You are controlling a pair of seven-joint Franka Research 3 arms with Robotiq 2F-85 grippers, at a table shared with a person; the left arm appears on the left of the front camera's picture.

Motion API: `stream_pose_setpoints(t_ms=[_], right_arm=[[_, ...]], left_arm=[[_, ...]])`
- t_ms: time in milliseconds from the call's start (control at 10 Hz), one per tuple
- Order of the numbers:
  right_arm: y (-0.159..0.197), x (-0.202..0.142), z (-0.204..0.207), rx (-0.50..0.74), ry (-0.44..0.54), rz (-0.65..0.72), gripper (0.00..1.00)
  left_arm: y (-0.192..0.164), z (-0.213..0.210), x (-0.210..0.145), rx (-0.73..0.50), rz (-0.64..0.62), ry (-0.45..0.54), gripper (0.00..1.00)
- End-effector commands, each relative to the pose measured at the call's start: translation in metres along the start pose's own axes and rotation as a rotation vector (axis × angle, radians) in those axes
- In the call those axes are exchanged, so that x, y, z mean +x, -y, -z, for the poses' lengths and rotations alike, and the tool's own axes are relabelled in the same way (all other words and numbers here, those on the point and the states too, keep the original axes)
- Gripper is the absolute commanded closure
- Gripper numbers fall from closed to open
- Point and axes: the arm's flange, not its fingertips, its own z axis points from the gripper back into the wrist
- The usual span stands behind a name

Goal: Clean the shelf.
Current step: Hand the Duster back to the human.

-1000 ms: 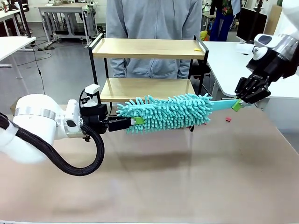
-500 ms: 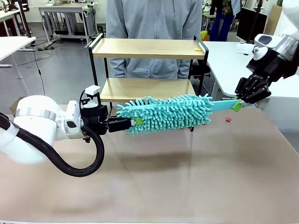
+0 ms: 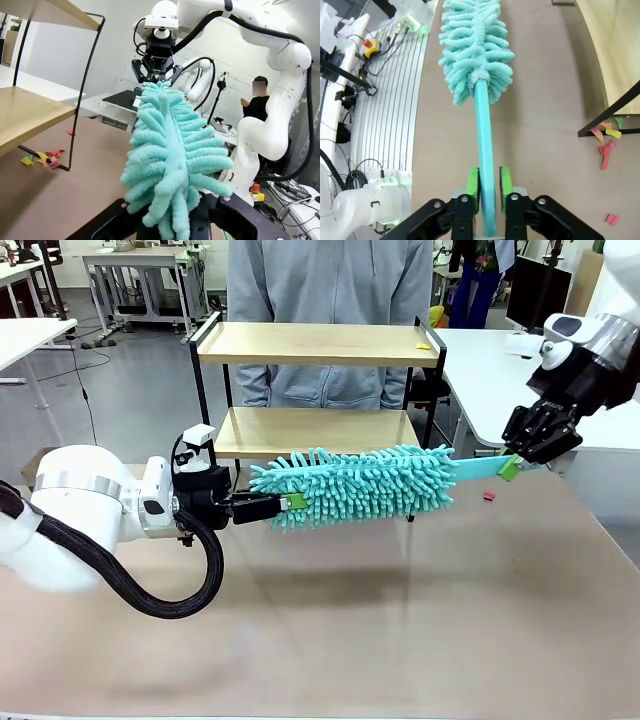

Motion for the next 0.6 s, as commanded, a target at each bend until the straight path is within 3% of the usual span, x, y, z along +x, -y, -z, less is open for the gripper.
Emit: stream_pose_setpoints(t_ms=[0,300,500], right_arm=[[-0.003,0.006,-0.012,0.017,0.040,0.007,0.00],[-0.020,0.007,-0.057,-0.069,0.202,0.016,0.03],[-0.032,-0.005,-0.088,-0.135,0.333,0.030,0.00]], left_arm=[[0.003,0.001,0.003,-0.004,0.015,0.004,1.00],[0.003,0.001,0.003,-0.004,0.015,0.004,1.00],[0.003,0.001,0.003,-0.004,0.015,0.004,1.00]])
